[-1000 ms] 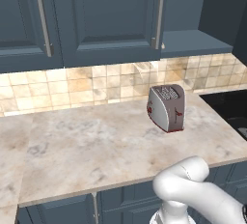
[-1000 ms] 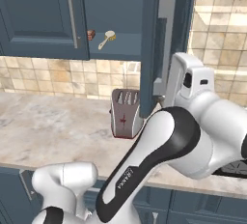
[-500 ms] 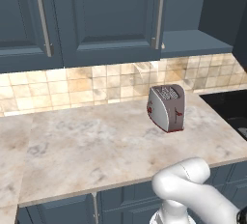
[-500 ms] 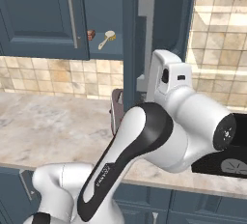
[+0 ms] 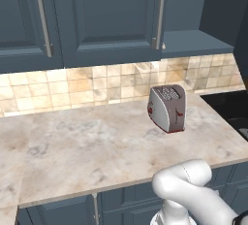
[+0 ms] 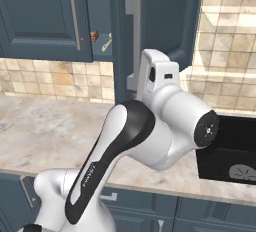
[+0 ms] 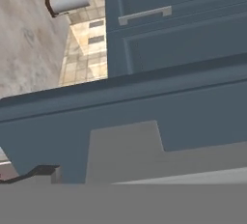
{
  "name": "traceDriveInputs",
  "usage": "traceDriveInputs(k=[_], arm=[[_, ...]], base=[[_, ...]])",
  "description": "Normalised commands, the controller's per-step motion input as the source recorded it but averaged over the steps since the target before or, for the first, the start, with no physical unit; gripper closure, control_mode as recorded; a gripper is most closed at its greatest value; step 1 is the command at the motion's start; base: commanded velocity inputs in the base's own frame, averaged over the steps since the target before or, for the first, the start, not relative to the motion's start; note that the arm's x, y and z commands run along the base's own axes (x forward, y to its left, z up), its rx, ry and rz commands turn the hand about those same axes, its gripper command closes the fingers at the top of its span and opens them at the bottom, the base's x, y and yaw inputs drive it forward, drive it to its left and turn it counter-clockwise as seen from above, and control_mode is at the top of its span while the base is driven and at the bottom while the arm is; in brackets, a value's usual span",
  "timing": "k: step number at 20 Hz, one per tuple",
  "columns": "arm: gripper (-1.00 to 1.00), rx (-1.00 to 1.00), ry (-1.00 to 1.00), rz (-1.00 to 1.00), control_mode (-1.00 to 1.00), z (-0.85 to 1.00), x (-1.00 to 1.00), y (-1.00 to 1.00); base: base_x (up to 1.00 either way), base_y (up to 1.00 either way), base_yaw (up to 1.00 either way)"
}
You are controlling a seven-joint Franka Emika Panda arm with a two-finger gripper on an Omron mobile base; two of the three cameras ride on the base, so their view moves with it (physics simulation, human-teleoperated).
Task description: Pick up the dish brush and bar soap from the sink, and place them back in the cabinet, and close the cabinet doors.
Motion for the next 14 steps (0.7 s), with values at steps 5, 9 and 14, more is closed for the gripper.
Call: traceDriveInputs(k=[5,9,14], arm=[[-1.0,0.0,0.0,0.0,-1.0,0.0,0.0,0.4],[-1.0,0.0,0.0,0.0,-1.0,0.0,0.0,0.43],[-1.0,0.0,0.0,0.0,-1.0,0.0,0.0,0.41]], base=[[0.0,0.0,0.0],[0.0,0.0,0.0],[0.0,0.0,0.0]])
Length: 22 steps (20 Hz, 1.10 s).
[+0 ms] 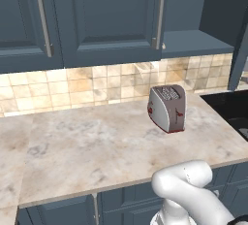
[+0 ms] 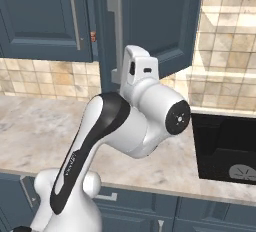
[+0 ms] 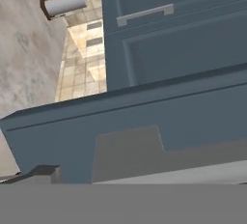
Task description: Pick up the dish brush and bar soap from the sink, and place them back in the cabinet, and close the cabinet doors.
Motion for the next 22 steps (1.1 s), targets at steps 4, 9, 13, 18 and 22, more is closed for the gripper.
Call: traceDriveInputs(k=[4,9,13,18,22], arm=[[-1.0,0.0,0.0,0.0,-1.0,0.0,0.0,0.42],[-1.0,0.0,0.0,0.0,-1.0,0.0,0.01,0.46],[-1.0,0.0,0.0,0.0,-1.0,0.0,0.06,0.48],[-1.0,0.0,0.0,0.0,-1.0,0.0,0.06,0.46],[-1.0,0.0,0.0,0.0,-1.0,0.0,0.06,0.42]], base=[[0.0,0.0,0.0],[0.0,0.0,0.0],[0.0,0.0,0.0],[0.0,0.0,0.0],[0.0,0.0,0.0]])
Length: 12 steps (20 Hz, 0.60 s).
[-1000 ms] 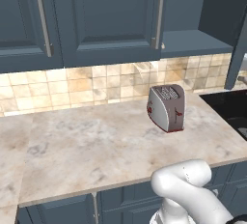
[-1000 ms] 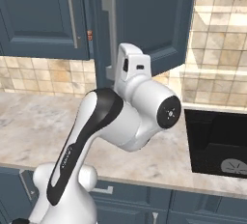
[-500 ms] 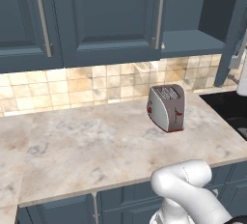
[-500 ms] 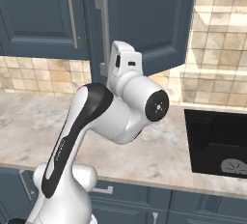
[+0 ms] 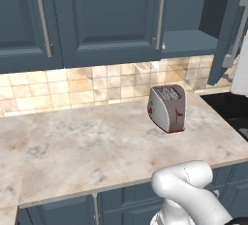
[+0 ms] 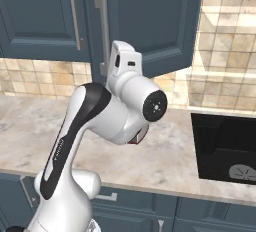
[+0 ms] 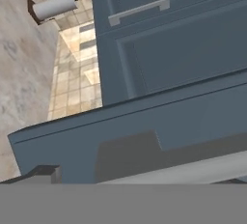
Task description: Pick up the dish brush and bar soap from the sink, and place them back in the cabinet, and close the cabinet doors.
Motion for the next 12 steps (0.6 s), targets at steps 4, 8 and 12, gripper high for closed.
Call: traceDriveInputs(k=[4,8,12], arm=[[-1.0,0.0,0.0,0.0,-1.0,0.0,0.04,0.38],[-1.0,0.0,0.0,0.0,-1.0,0.0,0.08,0.42],[-1.0,0.0,0.0,0.0,-1.0,0.0,0.18,0.48]], base=[[0.0,0.0,0.0],[0.0,0.0,0.0],[0.0,0.0,0.0]])
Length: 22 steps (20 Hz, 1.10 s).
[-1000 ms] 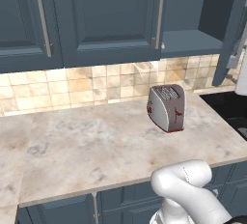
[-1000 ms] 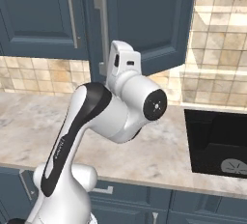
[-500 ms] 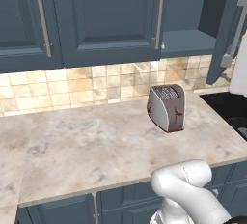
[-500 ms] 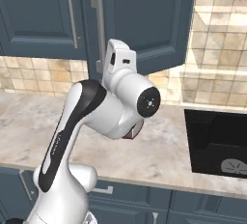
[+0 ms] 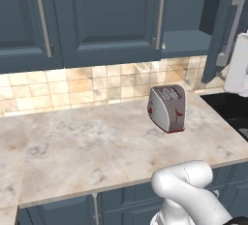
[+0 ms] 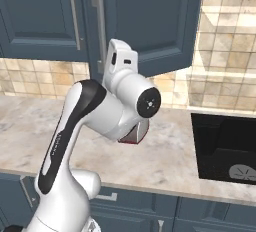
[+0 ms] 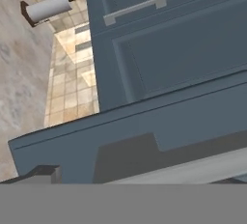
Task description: Pick up the dish brush and bar soap from the sink, and place them back in the cabinet, and close the cabinet doors.
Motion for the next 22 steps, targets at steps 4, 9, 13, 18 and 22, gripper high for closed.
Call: traceDriveInputs(k=[4,9,13,18,22], arm=[[-1.0,0.0,0.0,0.0,-1.0,0.0,0.22,0.5],[-1.0,0.0,0.0,0.0,-1.0,0.0,0.28,0.48],[-1.0,0.0,0.0,0.0,-1.0,0.0,0.39,0.4],[-1.0,0.0,0.0,0.0,-1.0,-0.03,0.45,0.36],[-1.0,0.0,0.0,0.0,-1.0,-0.04,0.47,0.34]], base=[[0.0,0.0,0.0],[0.0,0.0,0.0],[0.0,0.0,0.0],[0.0,0.0,0.0],[0.0,0.0,0.0]])
